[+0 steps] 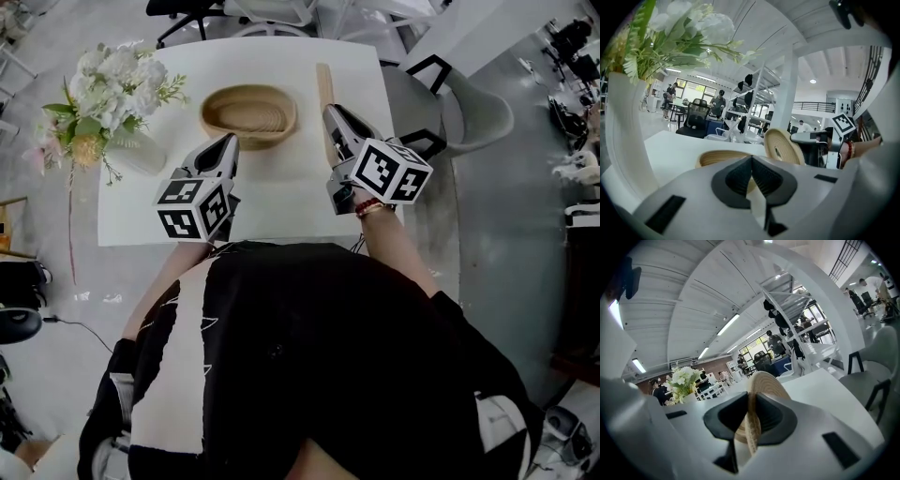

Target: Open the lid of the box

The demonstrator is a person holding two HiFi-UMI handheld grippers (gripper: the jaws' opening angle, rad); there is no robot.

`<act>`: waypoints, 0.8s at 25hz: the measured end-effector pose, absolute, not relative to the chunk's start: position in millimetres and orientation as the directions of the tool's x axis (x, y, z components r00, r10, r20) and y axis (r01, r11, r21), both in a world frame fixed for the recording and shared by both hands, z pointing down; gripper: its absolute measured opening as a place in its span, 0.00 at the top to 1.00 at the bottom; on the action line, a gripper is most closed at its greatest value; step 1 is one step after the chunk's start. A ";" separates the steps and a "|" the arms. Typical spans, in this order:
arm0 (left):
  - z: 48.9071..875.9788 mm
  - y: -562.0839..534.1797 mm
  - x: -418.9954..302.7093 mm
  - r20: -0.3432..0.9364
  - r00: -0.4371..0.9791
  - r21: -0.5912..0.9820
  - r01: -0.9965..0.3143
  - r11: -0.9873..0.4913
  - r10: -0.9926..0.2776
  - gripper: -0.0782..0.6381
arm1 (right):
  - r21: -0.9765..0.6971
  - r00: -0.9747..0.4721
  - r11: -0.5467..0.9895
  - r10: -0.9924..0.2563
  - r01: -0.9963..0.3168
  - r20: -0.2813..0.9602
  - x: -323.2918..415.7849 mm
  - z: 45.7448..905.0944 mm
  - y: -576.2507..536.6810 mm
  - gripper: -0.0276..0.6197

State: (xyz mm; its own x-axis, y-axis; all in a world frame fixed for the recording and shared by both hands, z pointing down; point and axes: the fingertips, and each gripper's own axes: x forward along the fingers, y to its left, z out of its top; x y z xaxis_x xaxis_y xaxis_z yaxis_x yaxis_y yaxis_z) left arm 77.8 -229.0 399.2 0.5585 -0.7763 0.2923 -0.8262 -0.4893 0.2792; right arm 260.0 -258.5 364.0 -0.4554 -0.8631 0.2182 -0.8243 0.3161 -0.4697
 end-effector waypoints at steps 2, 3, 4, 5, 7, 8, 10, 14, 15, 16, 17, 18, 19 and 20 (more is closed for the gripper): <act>395.4 -230.7 78.2 0.284 0.549 0.276 -0.832 -0.481 -0.786 0.88 | -0.475 -0.465 0.323 -0.858 -0.819 0.218 260.5 365.7 -258.5 0.86; 393.7 -231.2 78.5 0.281 0.544 0.275 -0.835 -0.477 -0.791 0.88 | -0.477 -0.469 0.326 -0.856 -0.816 0.218 260.5 366.3 -258.5 0.86; 392.2 -231.4 79.1 0.278 0.540 0.274 -0.837 -0.473 -0.794 0.88 | -0.478 -0.474 0.330 -0.853 -0.814 0.219 260.4 366.7 -258.3 0.86; 391.0 -231.4 79.9 0.275 0.536 0.273 -0.839 -0.470 -0.798 0.88 | -0.478 -0.479 0.334 -0.850 -0.812 0.219 260.4 367.2 -258.0 0.86; 388.9 -231.3 82.1 0.271 0.530 0.271 -0.843 -0.465 -0.803 0.88 | -0.478 -0.488 0.344 -0.845 -0.809 0.219 260.2 367.9 -257.5 0.86; 387.8 -231.5 83.3 0.269 0.528 0.270 -0.844 -0.463 -0.806 0.88 | -0.478 -0.493 0.348 -0.842 -0.807 0.218 260.1 368.3 -257.5 0.86; 384.9 -233.0 86.2 0.262 0.523 0.266 -0.847 -0.460 -0.811 0.88 | -0.480 -0.499 0.352 -0.838 -0.804 0.221 260.5 369.5 -257.8 0.86; 378.9 -236.0 92.0 0.248 0.515 0.258 -0.852 -0.456 -0.821 0.88 | -0.473 -0.509 0.361 -0.829 -0.803 0.231 261.8 372.5 -257.1 0.86; 378.1 -236.4 92.9 0.245 0.512 0.258 -0.853 -0.454 -0.823 0.88 | -0.470 -0.512 0.365 -0.827 -0.804 0.232 262.1 372.9 -256.9 0.86; 377.7 -236.8 93.8 0.243 0.509 0.258 -0.854 -0.451 -0.826 0.88 | -0.467 -0.514 0.368 -0.826 -0.804 0.233 262.5 373.1 -256.7 0.86; 377.4 -237.1 94.6 0.241 0.507 0.257 -0.856 -0.449 -0.828 0.88 | -0.464 -0.516 0.372 -0.825 -0.804 0.232 262.9 373.1 -256.7 0.86; 377.2 -237.3 95.5 0.240 0.504 0.258 -0.857 -0.446 -0.830 0.88 | -0.461 -0.518 0.376 -0.823 -0.804 0.232 263.1 373.0 -256.6 0.86; 377.2 -237.4 96.6 0.239 0.502 0.258 -0.858 -0.443 -0.832 0.88 | -0.459 -0.522 0.382 -0.821 -0.803 0.231 263.2 372.8 -256.5 0.86; 377.3 -237.4 97.8 0.238 0.500 0.259 -0.859 -0.441 -0.833 0.88 | -0.456 -0.527 0.388 -0.818 -0.801 0.230 263.0 372.5 -256.4 0.86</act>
State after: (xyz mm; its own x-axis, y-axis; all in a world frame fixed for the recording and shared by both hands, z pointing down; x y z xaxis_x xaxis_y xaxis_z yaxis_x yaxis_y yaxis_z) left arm 97.8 -237.4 377.3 0.4996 -0.8330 0.2377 -0.8591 -0.4413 0.2592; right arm 263.0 -256.4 372.5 -0.5271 -0.8181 0.2298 -0.8011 0.3882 -0.4555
